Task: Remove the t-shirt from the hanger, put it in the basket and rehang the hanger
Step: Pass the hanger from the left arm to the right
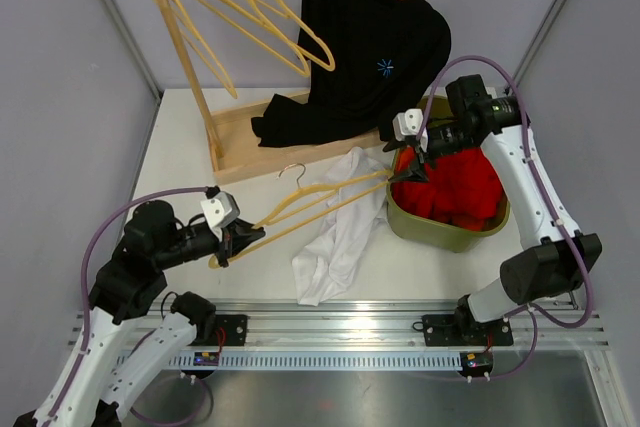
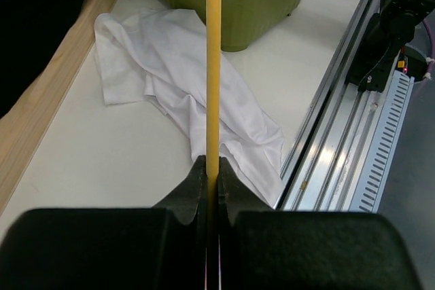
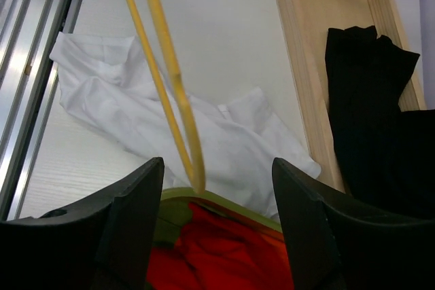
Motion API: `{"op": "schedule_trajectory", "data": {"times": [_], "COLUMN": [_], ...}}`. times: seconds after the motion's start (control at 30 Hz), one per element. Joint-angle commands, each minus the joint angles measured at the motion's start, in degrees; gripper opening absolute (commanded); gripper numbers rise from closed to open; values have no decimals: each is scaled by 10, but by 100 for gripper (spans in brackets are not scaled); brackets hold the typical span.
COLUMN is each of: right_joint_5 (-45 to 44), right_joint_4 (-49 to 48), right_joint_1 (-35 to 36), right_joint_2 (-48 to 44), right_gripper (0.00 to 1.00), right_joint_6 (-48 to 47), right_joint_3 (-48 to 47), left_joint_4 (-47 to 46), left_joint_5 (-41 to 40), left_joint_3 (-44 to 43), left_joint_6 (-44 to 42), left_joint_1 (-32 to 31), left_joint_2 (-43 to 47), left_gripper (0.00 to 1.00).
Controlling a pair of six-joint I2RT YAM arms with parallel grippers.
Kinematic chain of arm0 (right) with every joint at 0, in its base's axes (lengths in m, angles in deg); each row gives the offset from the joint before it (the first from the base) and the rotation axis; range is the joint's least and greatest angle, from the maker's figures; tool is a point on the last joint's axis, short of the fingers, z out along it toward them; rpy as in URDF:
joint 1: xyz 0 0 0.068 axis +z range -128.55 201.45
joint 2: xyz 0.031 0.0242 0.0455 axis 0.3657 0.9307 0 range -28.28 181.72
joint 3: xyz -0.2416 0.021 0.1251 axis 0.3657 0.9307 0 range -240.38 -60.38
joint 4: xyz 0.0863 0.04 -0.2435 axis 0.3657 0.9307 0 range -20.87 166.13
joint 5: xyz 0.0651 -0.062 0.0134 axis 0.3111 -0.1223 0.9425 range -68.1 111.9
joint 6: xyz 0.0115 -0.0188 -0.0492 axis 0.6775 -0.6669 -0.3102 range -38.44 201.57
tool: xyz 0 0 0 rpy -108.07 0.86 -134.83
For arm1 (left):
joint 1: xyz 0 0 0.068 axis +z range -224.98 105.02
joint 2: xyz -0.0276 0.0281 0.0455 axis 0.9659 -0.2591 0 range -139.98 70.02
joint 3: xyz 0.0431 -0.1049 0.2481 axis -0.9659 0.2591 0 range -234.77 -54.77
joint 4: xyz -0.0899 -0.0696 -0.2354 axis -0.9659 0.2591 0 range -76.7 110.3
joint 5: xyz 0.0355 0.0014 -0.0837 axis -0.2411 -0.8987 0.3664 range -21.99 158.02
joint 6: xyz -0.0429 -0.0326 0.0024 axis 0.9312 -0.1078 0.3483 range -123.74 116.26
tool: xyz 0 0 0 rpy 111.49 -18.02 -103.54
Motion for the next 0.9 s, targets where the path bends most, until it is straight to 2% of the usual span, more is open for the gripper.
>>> {"op": "schedule_trajectory", "data": {"times": [0.0,0.2,0.3,0.33,0.37,0.57,0.63,0.73,0.83,0.87], "right_joint_5": [43,52,47,47,49,51,48,35,18,13], "right_joint_4": [182,186,186,185,185,186,185,181,154,142], "right_joint_1": [0,23,37,41,41,41,41,42,41,41], "right_joint_2": [15,24,27,30,29,26,22,19,9,5], "right_gripper": [72,68,60,56,46,17,1,0,0,0], "right_joint_6": [-63,-47,-42,-41,-38,-27,-26,-8,31,45], "right_joint_3": [-10,-4,17,22,24,25,20,8,7,9], "left_joint_4": [-68,-72,-84,-93,-95,-113,-112,-118,-134,-139], "left_joint_5": [46,32,20,15,9,-15,-28,-66,-129,-145], "left_joint_3": [5,4,12,14,17,26,30,37,45,48], "left_joint_6": [-25,-29,-30,-29,-29,-30,-33,-27,-15,-12], "left_joint_1": [2,2,1,2,1,2,2,2,2,2], "left_joint_2": [13,8,7,5,5,5,4,5,24,31], "left_gripper": [0,0,0,0,0,0,0,2,37,67]}}
